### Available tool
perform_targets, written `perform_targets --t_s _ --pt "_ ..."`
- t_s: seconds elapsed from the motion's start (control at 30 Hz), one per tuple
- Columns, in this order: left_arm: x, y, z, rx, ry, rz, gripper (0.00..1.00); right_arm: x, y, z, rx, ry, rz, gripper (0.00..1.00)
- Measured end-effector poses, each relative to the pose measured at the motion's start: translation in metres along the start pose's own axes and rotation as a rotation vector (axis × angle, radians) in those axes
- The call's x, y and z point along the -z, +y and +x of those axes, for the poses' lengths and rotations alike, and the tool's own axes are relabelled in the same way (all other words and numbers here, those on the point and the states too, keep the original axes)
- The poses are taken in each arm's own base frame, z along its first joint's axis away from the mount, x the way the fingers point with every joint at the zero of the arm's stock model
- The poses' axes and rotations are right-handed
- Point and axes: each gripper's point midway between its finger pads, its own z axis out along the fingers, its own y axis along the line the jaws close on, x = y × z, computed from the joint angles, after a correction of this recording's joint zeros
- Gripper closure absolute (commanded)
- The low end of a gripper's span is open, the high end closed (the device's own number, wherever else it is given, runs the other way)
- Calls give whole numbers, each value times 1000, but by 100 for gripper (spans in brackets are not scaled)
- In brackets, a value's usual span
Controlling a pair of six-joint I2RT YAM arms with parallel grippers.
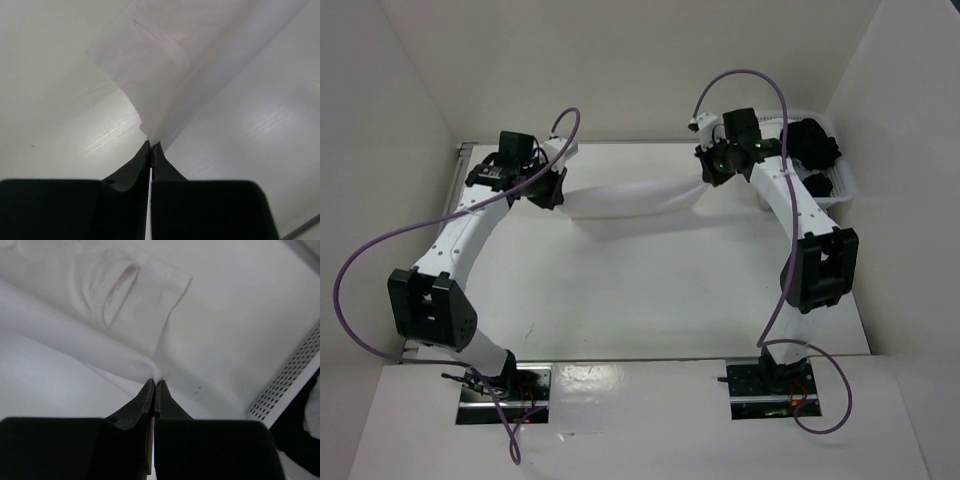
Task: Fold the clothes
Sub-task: Fold the tank top
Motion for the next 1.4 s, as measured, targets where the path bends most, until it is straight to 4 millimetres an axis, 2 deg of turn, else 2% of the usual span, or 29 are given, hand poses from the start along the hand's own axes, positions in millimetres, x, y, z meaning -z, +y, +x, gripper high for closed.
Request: perform_targets --t_s 0.07,0.17,0.27,0.33,0.4,0.47,0.63,0.73,0.93,1.17,1.4 --pt "6 -14 20 -4 29 26 100 2 16 24 17 47 -28 100" --pt "34 -33 35 -36 17 44 100 25 33 46 45 60 -40 100" --pt "67 -49 31 -91 -60 46 100 59 40 47 77 12 -24 100" --pt "82 -58 30 -120 -101 49 100 78 45 44 99 -27 -14 100" --pt "89 -64 35 -146 -113 56 100 92 50 45 120 -51 -8 100" --pt "87 -70 48 -151 -91 68 100 98 55 50 134 -55 -15 100" --pt "73 -78 85 -135 12 108 100 89 64 77 131 10 -53 100" --pt "70 -82 97 -150 44 121 100 87 67 84 132 27 -67 100" --pt "69 -86 105 -175 77 141 100 83 75 83 151 27 -101 100" --pt "65 -98 120 -196 146 206 100 71 88 94 167 77 -156 100" --pt "79 -122 122 -256 147 284 97 73 100 97 195 92 -192 100"
